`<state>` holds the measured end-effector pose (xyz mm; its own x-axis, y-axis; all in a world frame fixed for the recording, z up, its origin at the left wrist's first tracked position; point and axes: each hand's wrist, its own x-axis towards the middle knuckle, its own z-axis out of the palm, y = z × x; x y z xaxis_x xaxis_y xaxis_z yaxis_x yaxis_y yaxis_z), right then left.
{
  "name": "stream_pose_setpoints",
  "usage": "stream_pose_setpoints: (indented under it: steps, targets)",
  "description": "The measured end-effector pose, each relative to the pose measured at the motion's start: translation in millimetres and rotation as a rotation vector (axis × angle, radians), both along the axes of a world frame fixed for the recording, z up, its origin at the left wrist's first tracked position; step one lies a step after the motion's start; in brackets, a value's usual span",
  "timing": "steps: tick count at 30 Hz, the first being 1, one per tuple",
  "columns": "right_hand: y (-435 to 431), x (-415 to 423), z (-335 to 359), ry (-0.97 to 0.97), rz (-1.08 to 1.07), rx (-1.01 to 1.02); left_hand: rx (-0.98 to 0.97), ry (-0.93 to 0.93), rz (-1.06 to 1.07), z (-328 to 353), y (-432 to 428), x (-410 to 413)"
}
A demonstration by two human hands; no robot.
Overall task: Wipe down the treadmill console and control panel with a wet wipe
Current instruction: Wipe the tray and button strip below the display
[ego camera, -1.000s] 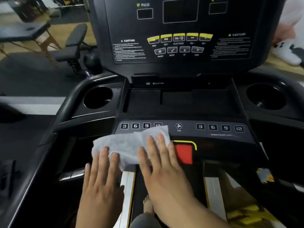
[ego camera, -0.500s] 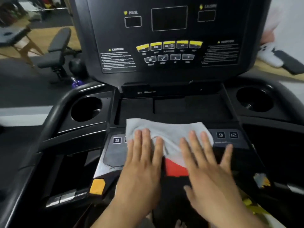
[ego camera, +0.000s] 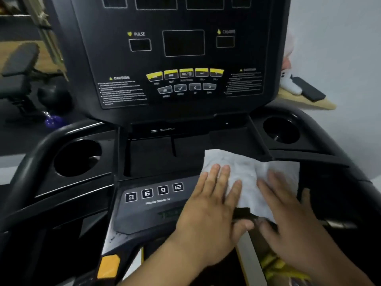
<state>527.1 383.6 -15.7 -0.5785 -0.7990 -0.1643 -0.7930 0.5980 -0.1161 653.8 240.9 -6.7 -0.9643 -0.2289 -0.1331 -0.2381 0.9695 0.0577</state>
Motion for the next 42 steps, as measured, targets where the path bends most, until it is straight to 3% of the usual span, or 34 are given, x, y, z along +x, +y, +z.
stream_pose_setpoints:
  steps: [3, 10, 15, 19, 21, 24, 28, 31, 33, 35, 42]
  targets:
    - [-33.8, 17.0, 5.1, -0.041, 0.110, -0.076, 0.016, 0.086, 0.140, -4.4, -32.5, 35.8]
    - [-100.0, 65.3, 17.9, -0.025, 0.257, 0.037, 0.032, 0.182, 0.320, -12.9, -78.4, 108.6]
    - [-123.8, 83.4, 11.4, -0.008, 0.320, -0.064, 0.110, 0.306, 0.362, 2.6, -97.3, 132.7]
    - [-136.6, 85.6, 9.4, -0.014, 0.342, -0.208, 0.056, 0.451, 0.398, 17.4, -133.9, 116.5]
    - [-142.3, 86.4, 10.7, -0.008, 0.379, -0.281, 0.128, 0.421, 0.376, 18.2, -151.0, 99.2]
    - [-151.3, 81.3, 9.8, 0.068, 0.466, -0.450, 0.202, 0.213, 0.327, 18.0, -164.7, 74.2]
    - [-159.9, 63.7, 16.2, 0.147, 0.416, -0.630, 0.347, 0.095, 0.359, 30.6, -173.7, 60.1]
    - [-162.8, 51.3, 24.6, 0.101, 0.344, -0.739, 0.610, 0.206, 0.413, 35.7, -177.0, 53.6]
    - [-163.5, 48.4, 33.1, -0.027, 0.268, -0.810, 0.876, 0.400, 0.479, 39.7, -176.4, 49.6]
    - [-163.4, 45.1, 42.0, -0.310, 0.149, -0.905, 1.088, 0.561, 0.536, 43.4, -175.6, 46.7]
    - [-174.1, 36.6, 65.0, -1.147, -0.132, -1.010, 1.518, 0.851, 0.647, 52.6, -164.5, 39.4]
